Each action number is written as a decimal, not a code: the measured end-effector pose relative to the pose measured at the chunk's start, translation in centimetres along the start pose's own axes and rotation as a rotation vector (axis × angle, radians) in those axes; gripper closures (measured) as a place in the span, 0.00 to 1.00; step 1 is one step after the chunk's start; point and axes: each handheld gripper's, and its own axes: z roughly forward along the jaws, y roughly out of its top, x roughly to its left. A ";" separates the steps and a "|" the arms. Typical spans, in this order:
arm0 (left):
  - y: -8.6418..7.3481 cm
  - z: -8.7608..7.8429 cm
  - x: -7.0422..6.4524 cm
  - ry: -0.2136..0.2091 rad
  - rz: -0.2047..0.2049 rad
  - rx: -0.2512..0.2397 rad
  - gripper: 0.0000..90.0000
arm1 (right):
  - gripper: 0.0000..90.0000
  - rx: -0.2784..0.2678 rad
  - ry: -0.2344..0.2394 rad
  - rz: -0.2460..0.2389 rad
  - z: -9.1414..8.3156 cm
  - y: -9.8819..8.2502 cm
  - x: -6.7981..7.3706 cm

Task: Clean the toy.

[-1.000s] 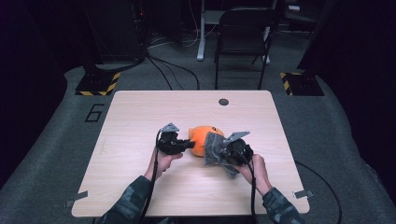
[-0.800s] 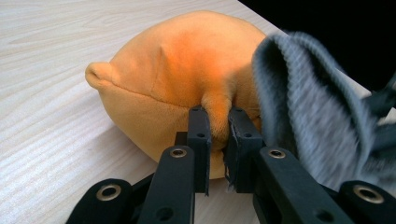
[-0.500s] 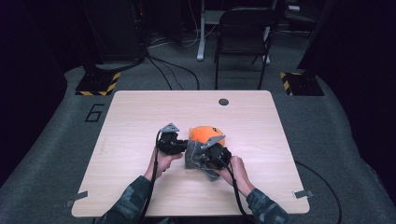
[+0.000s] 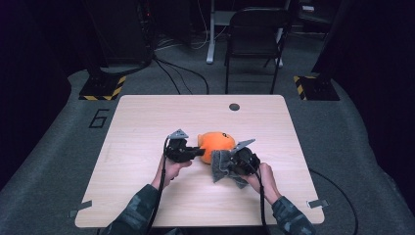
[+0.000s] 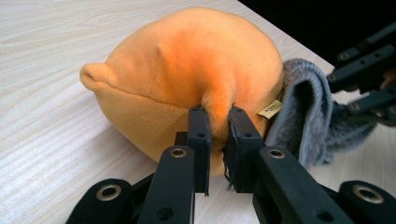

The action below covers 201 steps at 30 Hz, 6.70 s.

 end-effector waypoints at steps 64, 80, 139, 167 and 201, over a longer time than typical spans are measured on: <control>-1.5 0.8 -2.3 0.193 0.256 0.017 0.27 | 0.88 -0.186 -0.058 0.095 -2.2 4.4 -2.3; -2.3 2.7 -2.2 0.202 0.281 0.053 0.29 | 0.88 -0.179 -0.056 0.115 -2.0 4.5 -2.4; 0.6 -0.4 -1.4 -0.047 -0.027 0.010 0.92 | 0.88 -0.066 -0.215 0.271 -4.3 -4.6 -8.9; -0.5 0.7 0.0 -0.054 -0.086 0.043 0.89 | 0.88 -0.198 -0.123 0.013 -5.7 3.9 -1.1; -2.1 1.3 -2.4 0.132 0.217 -0.023 0.90 | 0.88 -0.160 -0.096 0.076 -2.4 4.0 -2.4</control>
